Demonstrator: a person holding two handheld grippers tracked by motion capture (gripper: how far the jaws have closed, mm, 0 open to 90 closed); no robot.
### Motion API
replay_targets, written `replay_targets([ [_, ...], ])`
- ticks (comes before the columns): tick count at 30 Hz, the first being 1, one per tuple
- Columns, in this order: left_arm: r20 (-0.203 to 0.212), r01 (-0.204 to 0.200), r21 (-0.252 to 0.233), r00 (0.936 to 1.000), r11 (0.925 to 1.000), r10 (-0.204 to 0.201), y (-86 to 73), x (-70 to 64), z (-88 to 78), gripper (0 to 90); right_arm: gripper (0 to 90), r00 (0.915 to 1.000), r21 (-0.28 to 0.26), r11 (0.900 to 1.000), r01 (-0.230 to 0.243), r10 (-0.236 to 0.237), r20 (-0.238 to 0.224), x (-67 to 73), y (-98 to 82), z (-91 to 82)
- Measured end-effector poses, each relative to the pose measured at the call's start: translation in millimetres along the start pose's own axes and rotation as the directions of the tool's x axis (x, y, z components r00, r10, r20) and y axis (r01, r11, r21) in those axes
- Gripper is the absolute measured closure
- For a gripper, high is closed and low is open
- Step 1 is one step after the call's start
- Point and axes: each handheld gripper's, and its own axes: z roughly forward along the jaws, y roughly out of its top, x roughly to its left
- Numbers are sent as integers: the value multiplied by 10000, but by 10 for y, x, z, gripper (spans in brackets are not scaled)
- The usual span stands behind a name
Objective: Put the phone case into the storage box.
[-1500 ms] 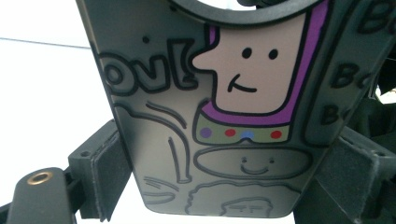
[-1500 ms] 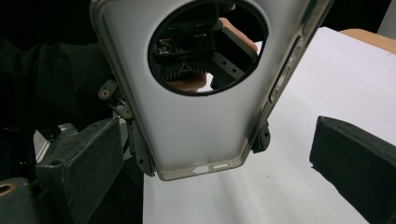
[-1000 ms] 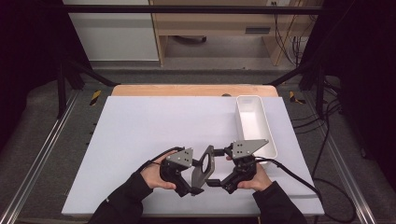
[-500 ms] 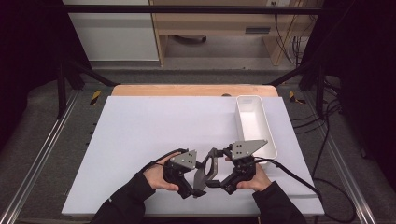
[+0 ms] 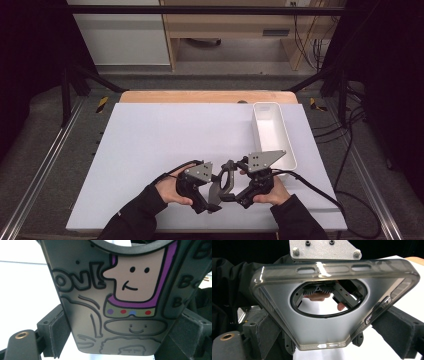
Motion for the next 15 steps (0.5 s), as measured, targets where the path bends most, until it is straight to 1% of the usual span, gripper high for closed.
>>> replay_targets([
  [15, 16, 34, 39, 10000, 10000, -34, 1, -3, -7, 115, 117, 10000, -36, 10000, 4, -4, -1, 7, 0, -1],
])
